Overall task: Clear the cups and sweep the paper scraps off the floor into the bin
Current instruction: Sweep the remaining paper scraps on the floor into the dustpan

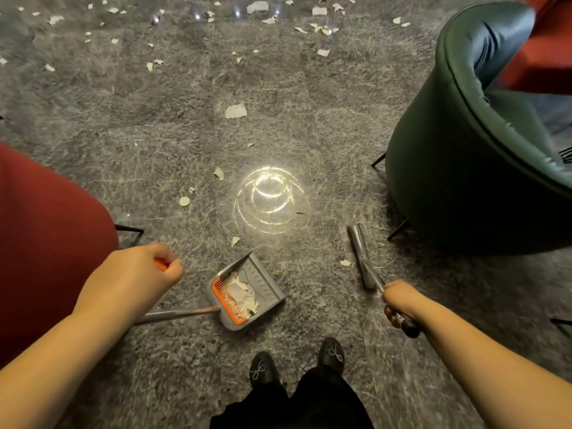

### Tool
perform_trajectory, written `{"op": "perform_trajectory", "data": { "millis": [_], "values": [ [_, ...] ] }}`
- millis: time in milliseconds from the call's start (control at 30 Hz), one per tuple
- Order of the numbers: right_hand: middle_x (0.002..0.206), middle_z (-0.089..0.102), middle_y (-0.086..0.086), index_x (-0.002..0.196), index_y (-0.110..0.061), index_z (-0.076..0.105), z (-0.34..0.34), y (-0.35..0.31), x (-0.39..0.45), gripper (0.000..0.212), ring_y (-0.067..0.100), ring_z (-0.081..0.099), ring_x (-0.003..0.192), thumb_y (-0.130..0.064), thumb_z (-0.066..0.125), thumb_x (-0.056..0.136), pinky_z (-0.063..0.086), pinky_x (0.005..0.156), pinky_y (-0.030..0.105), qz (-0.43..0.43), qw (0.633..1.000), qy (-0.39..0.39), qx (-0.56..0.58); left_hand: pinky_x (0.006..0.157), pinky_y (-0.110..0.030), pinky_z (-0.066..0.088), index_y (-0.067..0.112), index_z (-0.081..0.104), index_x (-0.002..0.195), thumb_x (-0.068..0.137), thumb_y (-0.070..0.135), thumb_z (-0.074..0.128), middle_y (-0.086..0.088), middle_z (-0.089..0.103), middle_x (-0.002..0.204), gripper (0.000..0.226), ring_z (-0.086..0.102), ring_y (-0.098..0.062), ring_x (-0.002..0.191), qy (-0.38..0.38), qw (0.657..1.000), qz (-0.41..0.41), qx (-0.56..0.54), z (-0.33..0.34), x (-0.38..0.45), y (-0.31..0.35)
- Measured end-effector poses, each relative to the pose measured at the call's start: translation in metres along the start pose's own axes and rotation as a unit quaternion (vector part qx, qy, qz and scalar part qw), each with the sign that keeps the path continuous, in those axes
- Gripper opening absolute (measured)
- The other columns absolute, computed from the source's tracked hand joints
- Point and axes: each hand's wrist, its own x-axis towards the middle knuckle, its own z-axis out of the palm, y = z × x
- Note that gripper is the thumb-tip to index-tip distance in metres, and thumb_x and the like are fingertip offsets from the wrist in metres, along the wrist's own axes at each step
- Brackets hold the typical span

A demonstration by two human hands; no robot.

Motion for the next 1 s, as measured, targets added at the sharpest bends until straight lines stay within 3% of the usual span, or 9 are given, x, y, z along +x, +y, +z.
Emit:
{"op": "perform_trajectory", "data": {
  "millis": [133,300,400,533,800,1000],
  "values": [
    [0.061,0.047,0.014,0.114,0.004,0.048,0.021,0.001,0.004,0.032,0.019,0.042,0.038,0.007,0.029,0.089,0.035,0.037,0.023,0.011,1.000,-0.017,-0.001,0.057,-0.032,0.046,0.037,0.060,0.069,0.088,0.048,0.060,0.007,0.062,0.062,0.022,0.056,-0.012,0.060,-0.004,1.000,-0.014,-0.015,-0.001,-0.008,-0.007],
    [0.067,0.047,0.009,0.103,0.000,0.048,0.060,-0.011,-0.016,0.019,0.016,0.045,0.048,0.004,0.036,0.089,0.038,0.038,0.024,-0.032,0.997,-0.071,-0.030,0.059,-0.034,0.046,0.037,0.061,0.069,0.085,0.050,0.061,0.005,0.063,0.062,0.020,0.058,-0.021,0.065,0.007,0.999,-0.038,-0.028,0.000,-0.014,-0.026],
    [0.072,0.048,0.013,0.117,-0.003,0.046,0.085,-0.020,-0.023,0.035,0.020,0.046,0.050,0.008,0.035,0.086,0.036,0.042,0.028,-0.026,0.994,-0.099,-0.048,0.063,-0.035,0.049,0.036,0.063,0.071,0.085,0.049,0.061,0.004,0.064,0.067,0.019,0.059,-0.023,0.071,0.010,0.998,-0.044,-0.034,0.000,-0.020,-0.036],
    [0.073,0.049,0.013,0.120,-0.005,0.044,0.110,-0.036,-0.039,0.038,0.022,0.048,0.052,0.008,0.037,0.086,0.040,0.044,0.030,-0.054,0.986,-0.136,-0.078,0.064,-0.035,0.048,0.036,0.062,0.066,0.084,0.047,0.064,0.004,0.063,0.067,0.022,0.058,-0.026,0.073,0.018,0.997,-0.066,-0.047,0.000,-0.032,-0.054],
    [0.056,0.044,0.009,0.090,-0.016,0.052,0.141,-0.064,-0.066,0.029,0.018,0.043,0.040,0.004,0.031,0.088,0.035,0.038,0.022,-0.096,0.978,-0.175,-0.051,0.064,-0.033,0.047,0.035,0.064,0.072,0.084,0.048,0.063,0.000,0.063,0.070,0.018,0.058,-0.027,0.075,0.040,0.991,-0.114,-0.053,0.006,-0.055,-0.096],
    [0.054,0.042,0.009,0.090,-0.019,0.051,0.143,-0.076,-0.087,0.022,0.018,0.038,0.043,-0.002,0.037,0.096,0.033,0.041,0.020,-0.093,0.975,-0.195,-0.043,0.066,-0.032,0.043,0.033,0.066,0.076,0.086,0.048,0.062,-0.004,0.068,0.082,0.018,0.057,-0.029,0.080,0.041,0.990,-0.128,-0.042,0.017,-0.060,-0.111]
  ]
}}
